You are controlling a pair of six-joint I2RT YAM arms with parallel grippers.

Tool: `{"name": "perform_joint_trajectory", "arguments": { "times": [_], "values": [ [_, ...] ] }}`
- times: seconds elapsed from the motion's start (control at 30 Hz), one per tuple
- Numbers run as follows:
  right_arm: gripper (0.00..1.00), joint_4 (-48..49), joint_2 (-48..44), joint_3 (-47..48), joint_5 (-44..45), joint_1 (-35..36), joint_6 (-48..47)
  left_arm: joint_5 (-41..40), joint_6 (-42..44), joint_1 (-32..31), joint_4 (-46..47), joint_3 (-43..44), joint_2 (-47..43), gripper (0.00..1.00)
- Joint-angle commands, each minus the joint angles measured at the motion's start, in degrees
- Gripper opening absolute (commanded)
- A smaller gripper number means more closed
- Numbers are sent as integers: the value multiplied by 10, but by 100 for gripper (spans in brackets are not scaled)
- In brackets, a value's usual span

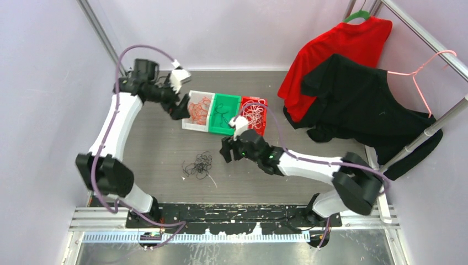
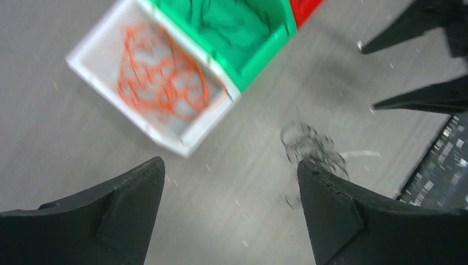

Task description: Untangle the cables

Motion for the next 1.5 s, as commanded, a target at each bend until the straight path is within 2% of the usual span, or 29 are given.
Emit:
{"name": "perform_joint_trajectory", "arguments": {
  "times": [0.0,0.1,0.17,0.37,0.6,0.67,0.73,0.8,0.87,0.9,1.0,1.07,1.2,1.47],
  "values": [
    [73,71,78,68,-188,15,-96,91,84,80,-67,-119,-93,91],
    [74,58,115,95,-237,19,-174,128,135,146,-91,-173,-130,92],
    [75,44,140,117,-263,20,-217,139,174,165,-110,-196,-142,92],
    [74,1,216,188,-324,21,-261,160,212,174,-121,-244,-159,92],
    [68,-4,271,226,-334,30,-272,169,211,178,-117,-245,-154,92],
    [64,1,281,237,-330,30,-269,175,209,178,-119,-244,-154,92],
    [52,3,288,250,-333,29,-263,181,217,178,-127,-244,-158,92],
    [36,-3,293,262,-342,30,-256,182,232,178,-136,-245,-162,92],
    [31,-3,292,264,-348,30,-247,177,247,178,-146,-248,-167,92],
    [32,-3,288,261,-351,30,-244,173,259,178,-155,-249,-168,91],
    [57,15,264,229,-335,30,-242,168,293,178,-179,-250,-172,92],
    [62,43,235,193,-324,30,-250,167,302,178,-182,-248,-172,92],
    [65,57,217,168,-299,38,-279,171,303,178,-182,-242,-169,92],
    [65,55,274,225,-284,47,-311,154,314,178,-189,-239,-178,91]
  ]
}}
